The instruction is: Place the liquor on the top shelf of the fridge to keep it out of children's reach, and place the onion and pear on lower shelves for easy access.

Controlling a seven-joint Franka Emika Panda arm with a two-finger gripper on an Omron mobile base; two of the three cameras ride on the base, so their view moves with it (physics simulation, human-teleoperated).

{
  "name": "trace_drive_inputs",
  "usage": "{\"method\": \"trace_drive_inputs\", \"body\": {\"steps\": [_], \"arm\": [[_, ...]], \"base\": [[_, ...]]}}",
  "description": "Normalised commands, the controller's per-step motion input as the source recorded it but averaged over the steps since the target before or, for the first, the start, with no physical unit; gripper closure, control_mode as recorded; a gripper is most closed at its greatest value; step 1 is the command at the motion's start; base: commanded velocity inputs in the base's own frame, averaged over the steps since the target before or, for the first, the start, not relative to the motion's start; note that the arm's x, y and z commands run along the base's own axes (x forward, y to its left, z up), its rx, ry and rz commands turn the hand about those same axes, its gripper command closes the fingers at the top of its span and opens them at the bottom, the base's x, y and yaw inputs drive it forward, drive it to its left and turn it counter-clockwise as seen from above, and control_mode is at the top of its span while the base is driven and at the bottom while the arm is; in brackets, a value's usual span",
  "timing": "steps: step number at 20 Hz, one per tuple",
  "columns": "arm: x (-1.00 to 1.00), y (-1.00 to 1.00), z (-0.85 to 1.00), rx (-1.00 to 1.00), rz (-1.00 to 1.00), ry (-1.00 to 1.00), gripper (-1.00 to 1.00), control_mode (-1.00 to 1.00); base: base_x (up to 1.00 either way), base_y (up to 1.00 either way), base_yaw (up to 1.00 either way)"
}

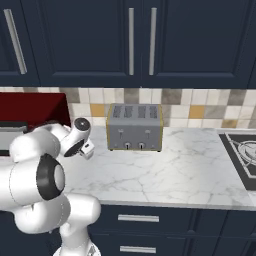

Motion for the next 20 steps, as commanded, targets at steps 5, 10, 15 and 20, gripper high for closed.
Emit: {"method": "trace_drive_inputs", "body": {"steps": [5, 10, 15, 20], "arm": [[0.22, 0.00, -0.15, 0.05, 0.00, 0.00, -1.00, -1.00], [0.21, 0.00, -0.13, 0.08, 0.00, 0.00, -1.00, -1.00], [0.19, 0.00, -0.16, 0.06, 0.00, 0.00, -1.00, -1.00], [0.14, 0.00, -0.19, 0.03, 0.00, 0.00, -1.00, -1.00]], "base": [[0.00, 0.00, 0.00], [0.00, 0.00, 0.00], [0.00, 0.00, 0.00], [0.00, 0.00, 0.00]]}}
